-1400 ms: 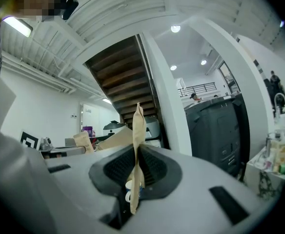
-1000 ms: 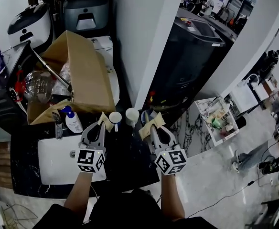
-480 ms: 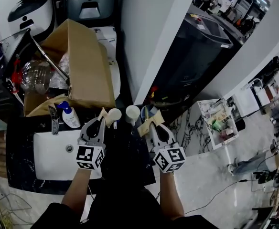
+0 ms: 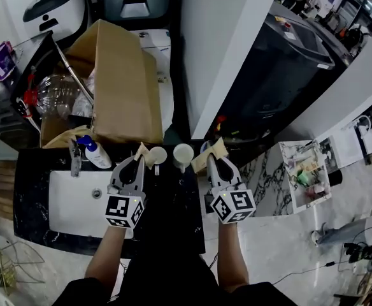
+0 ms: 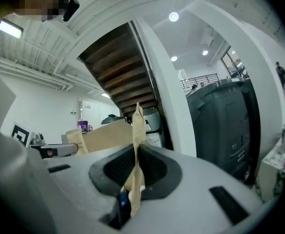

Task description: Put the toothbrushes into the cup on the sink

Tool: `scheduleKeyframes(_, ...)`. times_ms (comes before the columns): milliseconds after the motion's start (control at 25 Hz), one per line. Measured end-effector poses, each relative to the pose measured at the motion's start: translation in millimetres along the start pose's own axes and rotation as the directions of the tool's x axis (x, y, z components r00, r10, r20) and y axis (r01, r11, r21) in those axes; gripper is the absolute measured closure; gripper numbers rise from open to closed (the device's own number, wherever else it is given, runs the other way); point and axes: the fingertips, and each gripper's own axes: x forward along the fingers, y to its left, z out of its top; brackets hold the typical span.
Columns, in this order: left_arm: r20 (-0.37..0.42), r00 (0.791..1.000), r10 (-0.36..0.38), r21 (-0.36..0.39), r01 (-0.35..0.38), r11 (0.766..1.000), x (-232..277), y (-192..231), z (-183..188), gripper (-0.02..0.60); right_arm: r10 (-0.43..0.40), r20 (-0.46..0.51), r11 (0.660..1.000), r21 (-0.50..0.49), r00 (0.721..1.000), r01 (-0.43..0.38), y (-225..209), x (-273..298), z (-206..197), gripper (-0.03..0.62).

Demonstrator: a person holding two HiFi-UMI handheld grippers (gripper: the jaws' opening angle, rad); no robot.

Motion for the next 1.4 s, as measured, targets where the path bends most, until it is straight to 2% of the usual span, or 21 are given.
scheduleKeyframes(440,-0.041,0.996,0.080,0.005,-0.080,0.997,27.0,2.4,-13.7,0.577,0.067,0.010,0.997,0.045,0.998,-0.068,-35.4,49.1,-13.2,0.566)
scheduleKeyframes(840,-0.057,0.991,0.119,0.008,-0.119,0.993,38.9,1.7,-19.5,0.577,0.147,-0.016,0.985,0.093,0.989,-0.145,-32.0,79.0,-36.9,0.566)
scheduleKeyframes(1400,-0.062,0.989,0.134,0.004,-0.134,0.991,44.6,6.1,-19.8,0.577,0.171,-0.078,0.975,0.155,0.982,-0.158,-31.3,100.4,-87.0,0.566)
